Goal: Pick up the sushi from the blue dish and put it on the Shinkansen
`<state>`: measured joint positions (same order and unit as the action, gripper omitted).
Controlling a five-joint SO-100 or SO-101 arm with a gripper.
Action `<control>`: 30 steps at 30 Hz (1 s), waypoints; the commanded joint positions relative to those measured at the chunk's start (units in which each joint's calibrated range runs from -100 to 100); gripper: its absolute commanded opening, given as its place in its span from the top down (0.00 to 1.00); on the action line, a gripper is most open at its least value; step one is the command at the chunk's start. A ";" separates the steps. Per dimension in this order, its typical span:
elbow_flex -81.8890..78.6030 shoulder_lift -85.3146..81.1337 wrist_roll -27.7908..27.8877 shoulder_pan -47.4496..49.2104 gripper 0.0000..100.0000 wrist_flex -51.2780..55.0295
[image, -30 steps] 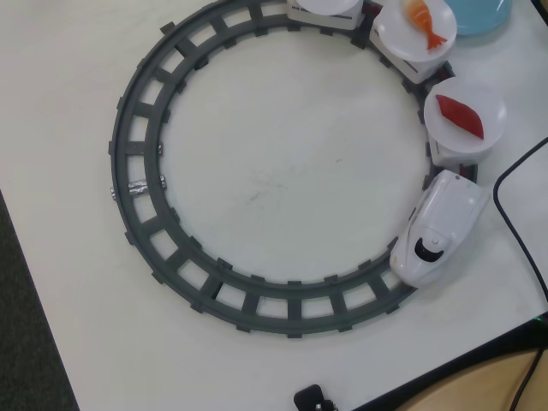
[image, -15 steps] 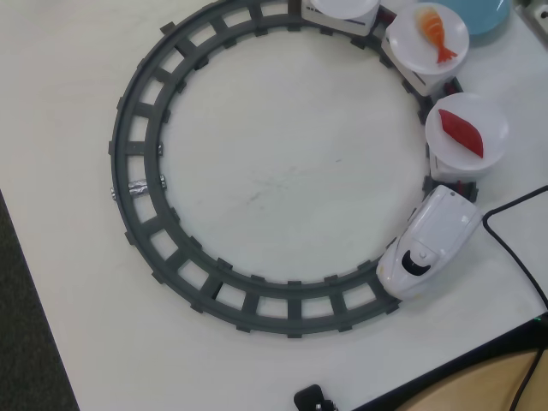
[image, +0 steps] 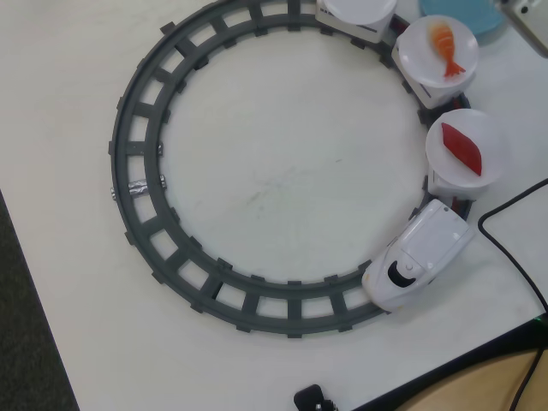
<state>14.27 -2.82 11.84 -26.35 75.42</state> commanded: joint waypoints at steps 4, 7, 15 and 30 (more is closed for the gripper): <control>16.34 12.47 -0.31 0.73 0.98 0.71; 20.47 19.40 -0.31 1.35 0.98 0.88; 34.29 34.51 -0.31 1.61 0.98 4.05; 34.02 36.60 -0.25 4.78 0.98 5.50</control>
<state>45.34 34.57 11.84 -22.02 80.58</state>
